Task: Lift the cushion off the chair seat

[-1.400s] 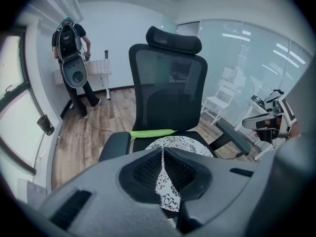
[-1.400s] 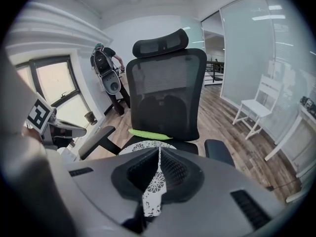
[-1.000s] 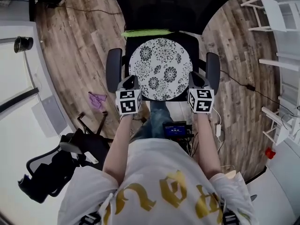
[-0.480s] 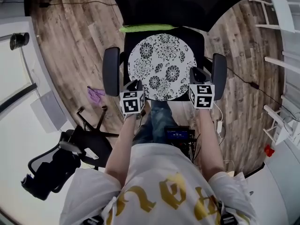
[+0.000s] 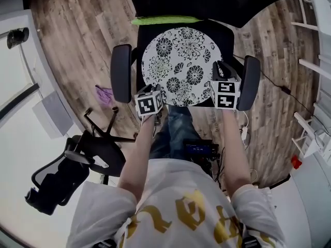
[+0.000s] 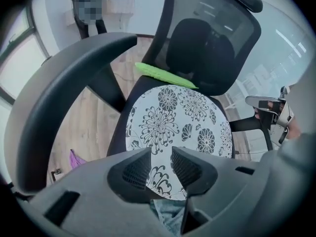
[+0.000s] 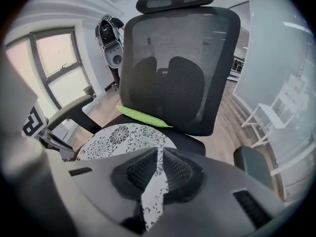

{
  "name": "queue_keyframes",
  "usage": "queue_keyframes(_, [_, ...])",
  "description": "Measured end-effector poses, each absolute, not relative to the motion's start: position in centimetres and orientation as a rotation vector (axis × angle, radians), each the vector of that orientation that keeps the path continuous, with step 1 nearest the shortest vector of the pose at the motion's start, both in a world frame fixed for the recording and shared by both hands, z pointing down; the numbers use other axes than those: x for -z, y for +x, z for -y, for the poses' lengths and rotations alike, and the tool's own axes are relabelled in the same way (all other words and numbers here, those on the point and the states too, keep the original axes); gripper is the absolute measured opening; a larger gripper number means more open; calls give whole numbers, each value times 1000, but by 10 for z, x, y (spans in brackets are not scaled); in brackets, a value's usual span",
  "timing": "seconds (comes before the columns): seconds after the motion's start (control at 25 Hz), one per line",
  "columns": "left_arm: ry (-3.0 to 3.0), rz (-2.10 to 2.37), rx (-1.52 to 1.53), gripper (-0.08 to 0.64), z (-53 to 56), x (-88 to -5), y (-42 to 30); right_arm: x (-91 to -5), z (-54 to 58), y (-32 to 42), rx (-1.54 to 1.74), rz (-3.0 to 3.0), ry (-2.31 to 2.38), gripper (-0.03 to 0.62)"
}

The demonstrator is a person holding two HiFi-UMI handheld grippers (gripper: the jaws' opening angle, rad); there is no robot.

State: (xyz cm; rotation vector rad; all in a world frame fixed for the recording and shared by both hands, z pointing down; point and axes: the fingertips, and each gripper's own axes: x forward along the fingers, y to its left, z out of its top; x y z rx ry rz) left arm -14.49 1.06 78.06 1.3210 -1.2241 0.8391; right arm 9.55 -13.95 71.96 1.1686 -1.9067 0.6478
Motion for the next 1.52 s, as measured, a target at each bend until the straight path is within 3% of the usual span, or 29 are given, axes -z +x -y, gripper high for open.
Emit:
queue_keyframes(0.64, [1071,1215,-925,153,-54,-849,-164,-802,157,106,-698,1800,1113,19])
queue_keyframes(0.76, [1054,1221,-943,160,-57,-855,-166,-817,161,111,-705,1771,1108,100])
queue_keyframes(1.12, [858,1321,-850,189,-59,-854,-172,-847,180,119,-686,1680,1105,197])
queue_keyframes(1.52, [841,1278,-934,190,-58,-870,-175,-878,195,124,-650,1628,987,210])
